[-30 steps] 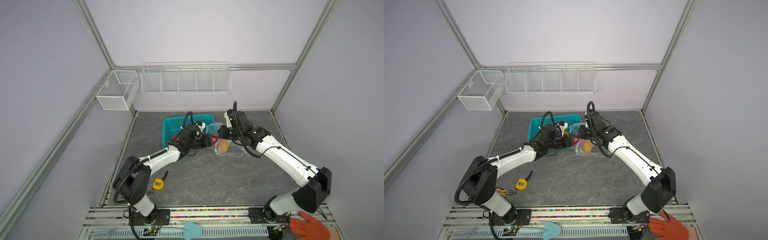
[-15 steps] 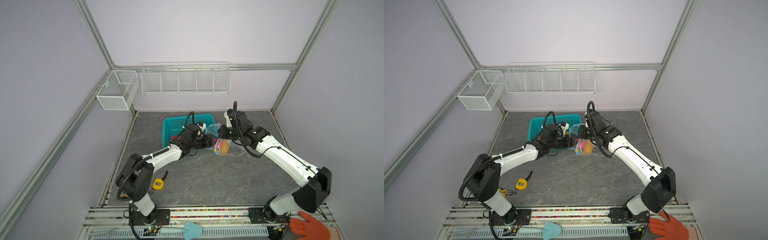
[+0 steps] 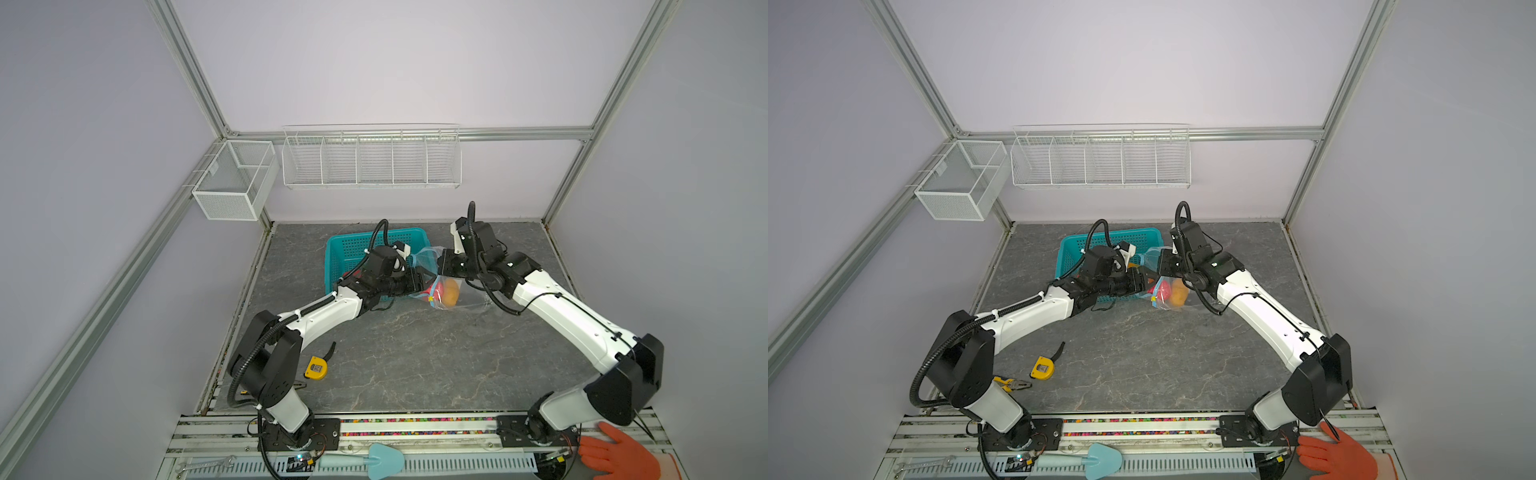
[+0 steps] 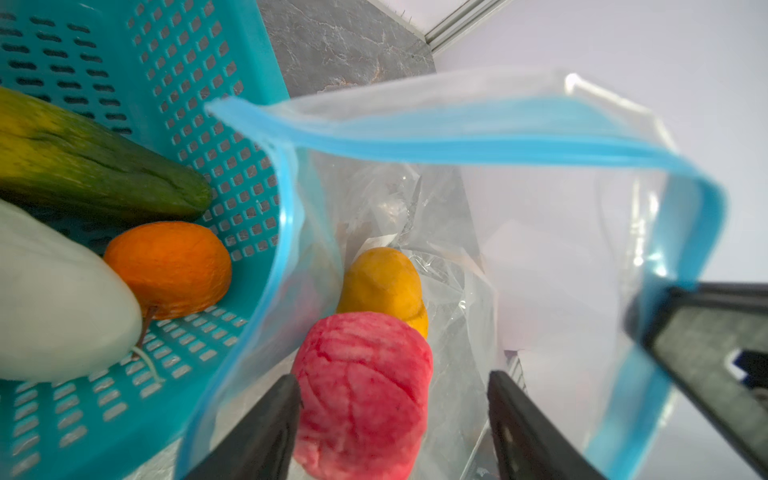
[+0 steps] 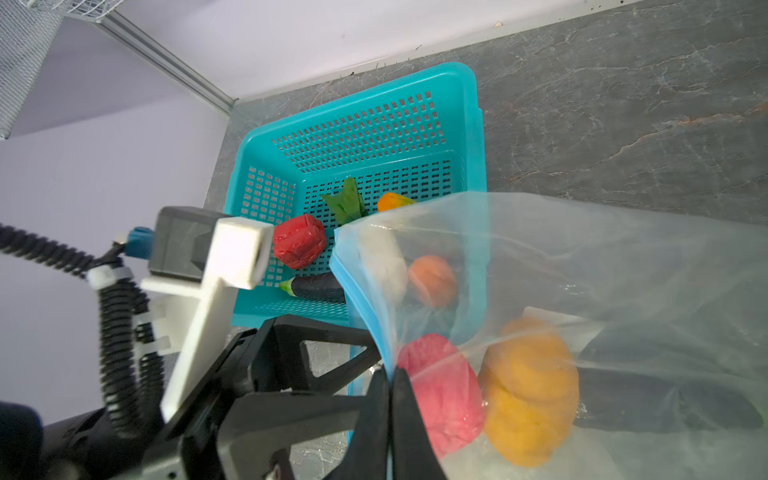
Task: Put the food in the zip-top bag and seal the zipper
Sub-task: 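Lower the cabbage ball into the bag and open the left gripper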
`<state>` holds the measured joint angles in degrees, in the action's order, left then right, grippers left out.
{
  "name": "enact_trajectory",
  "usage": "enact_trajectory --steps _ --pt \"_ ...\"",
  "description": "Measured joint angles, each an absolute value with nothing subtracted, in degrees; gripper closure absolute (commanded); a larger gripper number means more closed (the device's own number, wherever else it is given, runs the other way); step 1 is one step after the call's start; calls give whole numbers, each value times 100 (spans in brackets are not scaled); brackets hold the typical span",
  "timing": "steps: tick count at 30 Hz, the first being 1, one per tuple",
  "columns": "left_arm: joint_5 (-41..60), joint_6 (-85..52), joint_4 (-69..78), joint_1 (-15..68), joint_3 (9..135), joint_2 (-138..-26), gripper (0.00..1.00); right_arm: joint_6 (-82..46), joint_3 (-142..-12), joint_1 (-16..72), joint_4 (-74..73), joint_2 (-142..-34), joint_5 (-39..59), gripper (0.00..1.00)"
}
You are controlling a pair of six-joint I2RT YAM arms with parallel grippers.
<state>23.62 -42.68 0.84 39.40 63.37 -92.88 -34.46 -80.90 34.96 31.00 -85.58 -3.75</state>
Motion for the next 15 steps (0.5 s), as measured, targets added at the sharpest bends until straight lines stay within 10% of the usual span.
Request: enact_trajectory --steps 15 --pt "2014 -4388 12 3940 5822 -8792 44 -3382 -8082 3378 3076 -8366 -491 93"
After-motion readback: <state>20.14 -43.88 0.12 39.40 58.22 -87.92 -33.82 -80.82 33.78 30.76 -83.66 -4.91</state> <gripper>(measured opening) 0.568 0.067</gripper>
